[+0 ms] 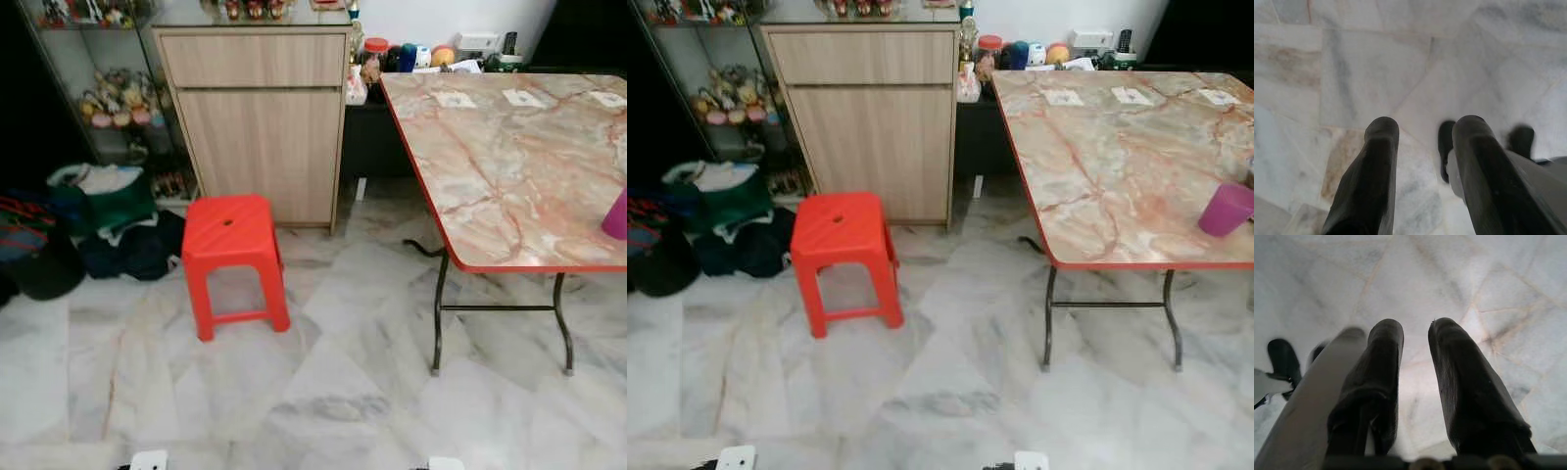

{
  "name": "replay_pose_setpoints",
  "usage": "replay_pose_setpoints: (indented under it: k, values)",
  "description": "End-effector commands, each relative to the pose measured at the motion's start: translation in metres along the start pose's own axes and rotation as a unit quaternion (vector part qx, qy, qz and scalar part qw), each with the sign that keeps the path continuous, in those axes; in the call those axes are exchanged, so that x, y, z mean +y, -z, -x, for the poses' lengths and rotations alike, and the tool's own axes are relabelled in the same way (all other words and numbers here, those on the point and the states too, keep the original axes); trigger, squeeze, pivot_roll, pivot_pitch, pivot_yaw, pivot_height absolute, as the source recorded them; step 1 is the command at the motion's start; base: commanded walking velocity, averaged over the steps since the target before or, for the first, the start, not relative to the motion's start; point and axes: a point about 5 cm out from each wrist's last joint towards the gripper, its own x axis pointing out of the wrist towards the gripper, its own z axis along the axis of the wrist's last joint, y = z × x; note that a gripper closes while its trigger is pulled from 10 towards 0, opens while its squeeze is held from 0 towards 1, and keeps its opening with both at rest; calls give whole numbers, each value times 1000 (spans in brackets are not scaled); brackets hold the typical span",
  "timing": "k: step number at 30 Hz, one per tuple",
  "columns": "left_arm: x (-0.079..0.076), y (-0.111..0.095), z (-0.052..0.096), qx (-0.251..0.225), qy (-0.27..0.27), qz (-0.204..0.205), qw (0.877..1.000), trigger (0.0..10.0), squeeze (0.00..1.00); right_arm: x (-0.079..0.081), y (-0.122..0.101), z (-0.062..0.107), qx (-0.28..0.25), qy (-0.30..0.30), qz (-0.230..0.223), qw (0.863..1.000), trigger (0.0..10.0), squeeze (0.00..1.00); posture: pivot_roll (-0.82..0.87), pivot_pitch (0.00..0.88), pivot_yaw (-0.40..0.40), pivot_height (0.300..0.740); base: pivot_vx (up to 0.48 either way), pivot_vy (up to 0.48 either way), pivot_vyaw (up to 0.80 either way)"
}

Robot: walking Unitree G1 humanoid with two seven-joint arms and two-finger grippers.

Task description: Setting the table

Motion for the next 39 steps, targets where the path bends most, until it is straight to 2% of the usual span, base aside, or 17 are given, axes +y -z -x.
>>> replay_pose_setpoints:
  k: [1, 14, 19, 20, 23, 31, 39]
  values:
    - [-24, 11, 1, 15, 47, -24, 998, 10000, 0, -16, -43, -6, -33, -35, -1, 999, 10000, 0, 177, 126, -56, 740, 0, -420, 0]
    - [-28, 8, 1, 13, 53, -18, 998, 10000, 0, -26, -42, -6, -33, -28, 5, 999, 10000, 0, 173, 116, -63, 740, 0, -417, 0]
    - [-29, 8, 1, 13, 53, -19, 998, 10000, 0, -27, -42, -6, -33, -28, 6, 999, 10000, 0, 170, 113, -63, 740, 0, -416, 0]
    - [-30, 7, 0, 14, 57, -21, 998, 10000, 0, -25, -47, -6, -42, -29, -1, 999, 10000, 0, 163, 80, -62, 740, 0, -416, 0]
    - [-31, 2, -1, 11, 59, -21, 998, 10000, 0, -23, -52, -6, -48, -29, -1, 998, 10000, 0, 160, 70, -57, 740, 0, -414, 0]
    - [-26, 1, -1, 8, 58, -24, 998, 10000, 0, -24, -53, -6, -51, -31, 2, 998, 10000, 0, 167, 67, -49, 740, 0, -416, 0]
    - [-23, 6, 0, 13, 56, -24, 998, 10000, 0, -20, -52, -6, -50, -38, -18, 998, 10000, 0, 169, 84, -40, 740, 0, -415, 0]
